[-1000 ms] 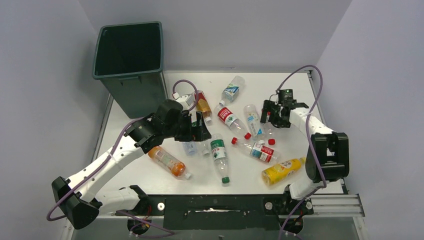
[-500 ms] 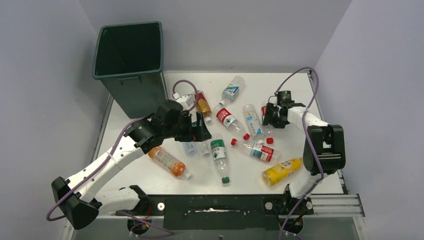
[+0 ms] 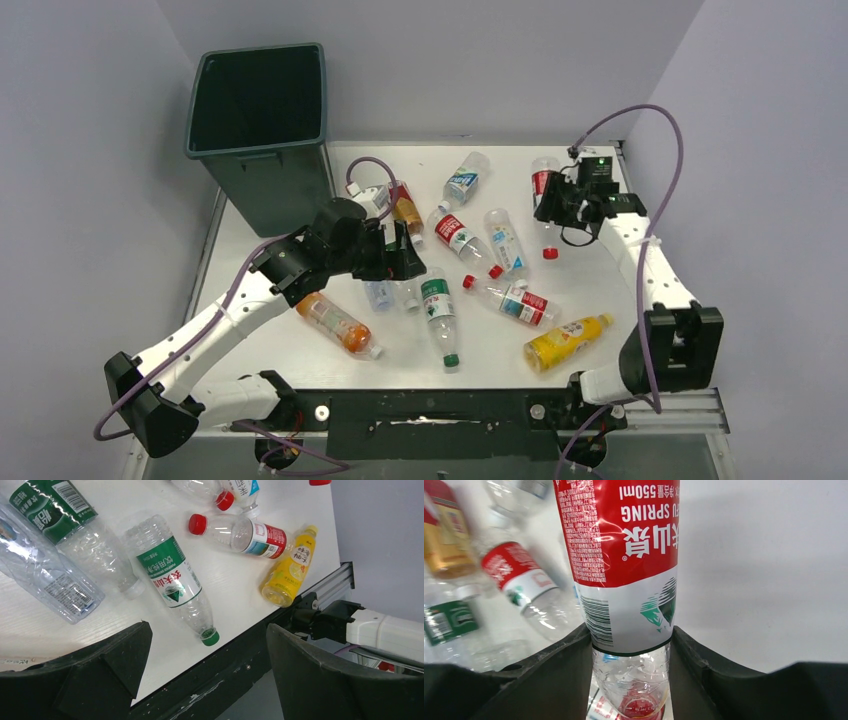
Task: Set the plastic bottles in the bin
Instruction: Pick up the plastic bottle at the center of the board.
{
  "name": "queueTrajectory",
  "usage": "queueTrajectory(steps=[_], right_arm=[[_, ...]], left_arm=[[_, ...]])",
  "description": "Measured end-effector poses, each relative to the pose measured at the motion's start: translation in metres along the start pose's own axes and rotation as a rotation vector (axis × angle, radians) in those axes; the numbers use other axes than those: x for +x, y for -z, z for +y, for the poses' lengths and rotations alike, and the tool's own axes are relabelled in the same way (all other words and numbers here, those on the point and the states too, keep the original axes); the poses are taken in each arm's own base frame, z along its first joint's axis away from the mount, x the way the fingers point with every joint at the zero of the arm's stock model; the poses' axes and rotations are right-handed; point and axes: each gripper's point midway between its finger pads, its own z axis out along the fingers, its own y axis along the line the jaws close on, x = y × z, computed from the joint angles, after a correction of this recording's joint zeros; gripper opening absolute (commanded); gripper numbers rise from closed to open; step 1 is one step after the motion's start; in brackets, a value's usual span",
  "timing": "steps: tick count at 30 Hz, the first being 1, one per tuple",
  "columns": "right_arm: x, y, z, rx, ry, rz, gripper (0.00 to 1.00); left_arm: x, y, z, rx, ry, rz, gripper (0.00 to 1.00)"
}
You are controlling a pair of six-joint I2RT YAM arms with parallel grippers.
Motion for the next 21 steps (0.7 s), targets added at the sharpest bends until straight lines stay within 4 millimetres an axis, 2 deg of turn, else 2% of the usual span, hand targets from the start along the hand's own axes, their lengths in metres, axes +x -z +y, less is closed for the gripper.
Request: queueTrajectory(steps=[4, 9, 13, 16, 21], right_arm=[[-0.026, 0.045, 0.021, -0.097, 0.024, -0.107, 0.39], [-0.02, 0.092, 0.052, -0.249, 0.047, -0.15, 0.39], [0.004, 0.119, 0.089, -0.378, 0.075, -0.147, 0.39], [0.032, 0.137, 0.117, -0.482, 0.079, -0.12, 0.39], [0.069, 0.16, 0.145, -0.608, 0.038, -0.089, 0.39]], left_arm=[[-0.007, -0.001, -0.011, 0.047, 0.008, -0.024, 0.89], [-0.023, -0.001, -0.037, 0.16, 0.052, -0.079, 0.89], [-0.03, -0.006, -0.051, 0.241, 0.103, -0.113, 0.89], [-0.032, -0.011, -0.056, 0.284, 0.146, -0.129, 0.89], [-0.033, -0.016, -0.06, 0.328, 0.199, -0.154, 0.89]])
